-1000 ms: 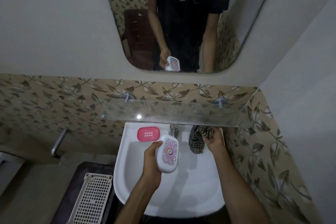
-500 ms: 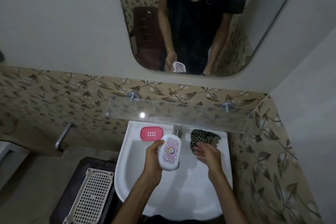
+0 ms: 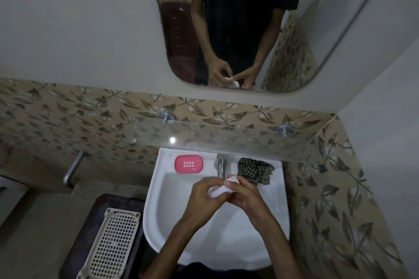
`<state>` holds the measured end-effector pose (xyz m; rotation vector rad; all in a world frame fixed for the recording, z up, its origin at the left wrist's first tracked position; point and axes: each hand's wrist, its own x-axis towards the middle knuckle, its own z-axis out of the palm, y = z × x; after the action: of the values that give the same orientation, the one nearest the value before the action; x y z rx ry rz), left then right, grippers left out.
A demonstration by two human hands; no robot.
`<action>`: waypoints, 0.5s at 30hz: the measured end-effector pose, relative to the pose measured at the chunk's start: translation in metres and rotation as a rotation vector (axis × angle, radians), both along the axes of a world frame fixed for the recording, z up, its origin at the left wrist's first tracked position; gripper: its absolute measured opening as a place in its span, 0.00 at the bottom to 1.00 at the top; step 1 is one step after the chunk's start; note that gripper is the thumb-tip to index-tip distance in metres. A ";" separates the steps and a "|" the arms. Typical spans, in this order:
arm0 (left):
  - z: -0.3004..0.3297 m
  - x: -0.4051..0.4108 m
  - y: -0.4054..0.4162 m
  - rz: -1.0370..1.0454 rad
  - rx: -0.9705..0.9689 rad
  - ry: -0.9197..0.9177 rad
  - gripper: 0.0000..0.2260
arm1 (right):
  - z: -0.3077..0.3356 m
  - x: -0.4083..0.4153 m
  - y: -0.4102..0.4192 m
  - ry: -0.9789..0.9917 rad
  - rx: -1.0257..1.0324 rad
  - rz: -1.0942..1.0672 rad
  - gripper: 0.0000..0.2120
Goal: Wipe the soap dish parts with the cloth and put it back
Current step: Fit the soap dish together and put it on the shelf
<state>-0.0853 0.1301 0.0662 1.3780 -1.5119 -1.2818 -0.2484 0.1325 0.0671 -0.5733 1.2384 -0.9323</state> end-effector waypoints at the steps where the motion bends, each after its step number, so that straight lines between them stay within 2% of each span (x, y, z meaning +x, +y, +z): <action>1: -0.003 0.003 0.001 0.058 -0.024 -0.021 0.17 | -0.004 -0.001 -0.001 -0.050 0.000 -0.025 0.17; 4: -0.013 0.020 0.002 0.231 0.037 0.052 0.26 | -0.012 0.005 -0.003 -0.180 0.008 -0.144 0.23; 7: -0.019 0.037 0.002 0.253 0.260 0.310 0.29 | -0.015 0.022 -0.003 -0.229 0.012 -0.182 0.32; 10: -0.023 0.047 0.005 0.242 0.355 0.535 0.26 | -0.024 0.046 -0.002 -0.161 0.028 -0.085 0.31; 13: -0.026 0.060 0.005 0.315 0.318 0.612 0.23 | -0.036 0.063 -0.010 -0.092 0.027 0.019 0.33; 15: -0.027 0.071 0.002 0.418 0.319 0.653 0.24 | -0.043 0.072 -0.023 -0.049 0.002 0.084 0.28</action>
<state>-0.0145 0.1320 0.0394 1.2033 -0.5658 -1.5310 -0.1767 0.1092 0.0244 -0.5930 1.1626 -0.8698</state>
